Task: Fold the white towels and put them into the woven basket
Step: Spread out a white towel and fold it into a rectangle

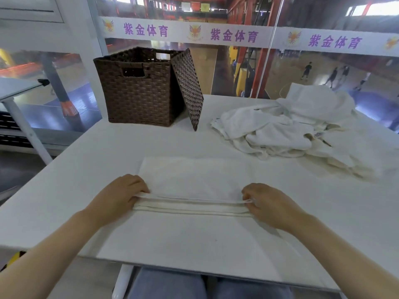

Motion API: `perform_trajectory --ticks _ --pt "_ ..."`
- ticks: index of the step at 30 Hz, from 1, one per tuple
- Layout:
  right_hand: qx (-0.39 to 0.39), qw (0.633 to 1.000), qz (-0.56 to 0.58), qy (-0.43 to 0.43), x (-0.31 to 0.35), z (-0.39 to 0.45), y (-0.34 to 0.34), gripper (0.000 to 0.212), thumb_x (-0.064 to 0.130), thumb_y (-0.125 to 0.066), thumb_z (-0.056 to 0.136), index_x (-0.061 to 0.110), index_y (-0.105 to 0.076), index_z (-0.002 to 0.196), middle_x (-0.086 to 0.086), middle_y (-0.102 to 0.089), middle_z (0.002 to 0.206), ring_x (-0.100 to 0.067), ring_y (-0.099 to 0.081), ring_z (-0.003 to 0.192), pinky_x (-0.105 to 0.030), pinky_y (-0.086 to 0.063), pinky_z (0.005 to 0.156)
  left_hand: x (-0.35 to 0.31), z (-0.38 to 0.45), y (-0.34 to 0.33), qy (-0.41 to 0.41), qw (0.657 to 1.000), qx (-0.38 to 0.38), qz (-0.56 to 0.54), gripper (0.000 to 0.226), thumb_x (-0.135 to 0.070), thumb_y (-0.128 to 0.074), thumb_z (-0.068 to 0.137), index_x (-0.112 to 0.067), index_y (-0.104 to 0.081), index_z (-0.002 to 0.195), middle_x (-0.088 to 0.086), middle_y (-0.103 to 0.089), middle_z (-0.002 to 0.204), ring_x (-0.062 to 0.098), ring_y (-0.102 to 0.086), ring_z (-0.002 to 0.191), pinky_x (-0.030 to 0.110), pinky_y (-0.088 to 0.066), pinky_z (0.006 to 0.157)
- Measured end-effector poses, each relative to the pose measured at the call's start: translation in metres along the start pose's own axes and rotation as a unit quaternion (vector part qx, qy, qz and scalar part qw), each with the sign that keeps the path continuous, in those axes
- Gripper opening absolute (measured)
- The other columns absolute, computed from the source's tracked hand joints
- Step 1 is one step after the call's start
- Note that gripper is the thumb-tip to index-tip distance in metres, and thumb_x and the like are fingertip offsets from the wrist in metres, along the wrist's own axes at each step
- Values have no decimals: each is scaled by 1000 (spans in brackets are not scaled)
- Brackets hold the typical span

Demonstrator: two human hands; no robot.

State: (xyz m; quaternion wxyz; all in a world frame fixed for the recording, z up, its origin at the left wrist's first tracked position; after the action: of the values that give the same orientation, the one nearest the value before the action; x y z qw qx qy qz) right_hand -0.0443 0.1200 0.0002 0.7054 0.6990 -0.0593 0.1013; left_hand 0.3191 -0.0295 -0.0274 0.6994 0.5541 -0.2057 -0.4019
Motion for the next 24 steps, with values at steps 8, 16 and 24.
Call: perform_trajectory --ticks 8,16,24 --pt "6 999 43 -4 -6 -26 -10 11 27 -52 94 34 -46 99 17 -58 120 -6 -57 94 -27 -48 84 -16 -18 -3 58 990 -37 -123 20 -22 -42 73 -30 -52 88 -22 -50 96 6 -50 91 17 -40 82" --pt "0 998 48 45 -10 -31 -18 8 30 -53 92 35 -47 89 24 -49 123 1 -52 107 -24 -47 87 -27 -14 -2 -38 992 11 -123 15 -38 -52 90 -25 -55 82 -16 -52 89 13 -52 88 30 -39 81" --pt "-112 960 235 -107 -19 -3 -14 6 25 -59 93 31 -60 97 15 -60 98 -6 -59 90 -22 -46 75 -52 24 10 -4 996 -37 -84 46 -47 -42 96 -15 -64 71 -5 -62 72 18 -58 72 30 -42 74"
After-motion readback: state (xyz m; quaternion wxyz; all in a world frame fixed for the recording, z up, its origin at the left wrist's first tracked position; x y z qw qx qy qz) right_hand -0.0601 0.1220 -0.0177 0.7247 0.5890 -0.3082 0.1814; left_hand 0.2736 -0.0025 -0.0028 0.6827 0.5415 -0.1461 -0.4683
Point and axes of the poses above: each hand's wrist, its own z-axis towards the middle knuckle, its own y-axis out of the back of the hand, x = y × z, the point moved 4 cm from there along z, towards the middle knuckle
